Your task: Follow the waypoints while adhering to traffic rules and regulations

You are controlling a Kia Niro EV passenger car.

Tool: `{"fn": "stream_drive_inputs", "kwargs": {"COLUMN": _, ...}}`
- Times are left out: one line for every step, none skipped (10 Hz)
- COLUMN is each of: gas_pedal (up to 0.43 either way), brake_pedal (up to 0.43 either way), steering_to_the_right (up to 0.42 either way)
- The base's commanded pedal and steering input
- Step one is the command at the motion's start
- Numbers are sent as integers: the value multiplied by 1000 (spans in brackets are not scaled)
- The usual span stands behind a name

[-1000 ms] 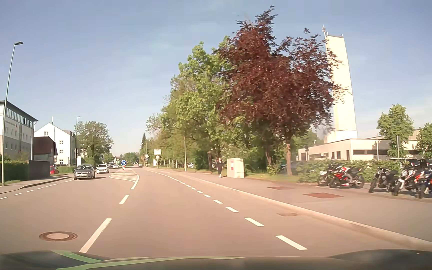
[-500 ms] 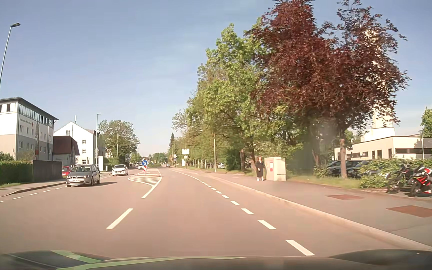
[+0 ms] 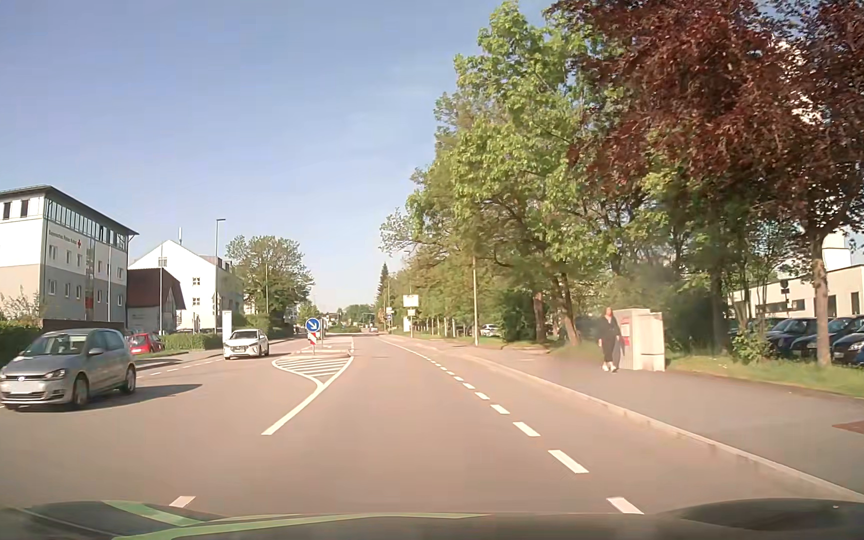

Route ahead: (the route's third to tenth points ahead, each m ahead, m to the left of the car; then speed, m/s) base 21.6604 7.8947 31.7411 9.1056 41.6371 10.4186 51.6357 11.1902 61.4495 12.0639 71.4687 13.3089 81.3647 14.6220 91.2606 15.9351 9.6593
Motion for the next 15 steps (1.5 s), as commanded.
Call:
{"fn": "stream_drive_inputs", "kwargs": {"gas_pedal": 189, "brake_pedal": 0, "steering_to_the_right": -28}}
{"fn": "stream_drive_inputs", "kwargs": {"gas_pedal": 189, "brake_pedal": 0, "steering_to_the_right": -25}}
{"fn": "stream_drive_inputs", "kwargs": {"gas_pedal": 169, "brake_pedal": 0, "steering_to_the_right": -23}}
{"fn": "stream_drive_inputs", "kwargs": {"gas_pedal": 157, "brake_pedal": 0, "steering_to_the_right": -21}}
{"fn": "stream_drive_inputs", "kwargs": {"gas_pedal": 157, "brake_pedal": 0, "steering_to_the_right": -16}}
{"fn": "stream_drive_inputs", "kwargs": {"gas_pedal": 150, "brake_pedal": 0, "steering_to_the_right": -8}}
{"fn": "stream_drive_inputs", "kwargs": {"gas_pedal": 138, "brake_pedal": 0, "steering_to_the_right": -6}}
{"fn": "stream_drive_inputs", "kwargs": {"gas_pedal": 138, "brake_pedal": 0, "steering_to_the_right": -7}}
{"fn": "stream_drive_inputs", "kwargs": {"gas_pedal": 138, "brake_pedal": 0, "steering_to_the_right": -7}}
{"fn": "stream_drive_inputs", "kwargs": {"gas_pedal": 150, "brake_pedal": 0, "steering_to_the_right": -7}}
{"fn": "stream_drive_inputs", "kwargs": {"gas_pedal": 150, "brake_pedal": 0, "steering_to_the_right": -10}}
{"fn": "stream_drive_inputs", "kwargs": {"gas_pedal": 150, "brake_pedal": 0, "steering_to_the_right": -15}}
{"fn": "stream_drive_inputs", "kwargs": {"gas_pedal": 150, "brake_pedal": 0, "steering_to_the_right": -20}}
{"fn": "stream_drive_inputs", "kwargs": {"gas_pedal": 150, "brake_pedal": 0, "steering_to_the_right": -21}}
{"fn": "stream_drive_inputs", "kwargs": {"gas_pedal": 150, "brake_pedal": 0, "steering_to_the_right": -21}}
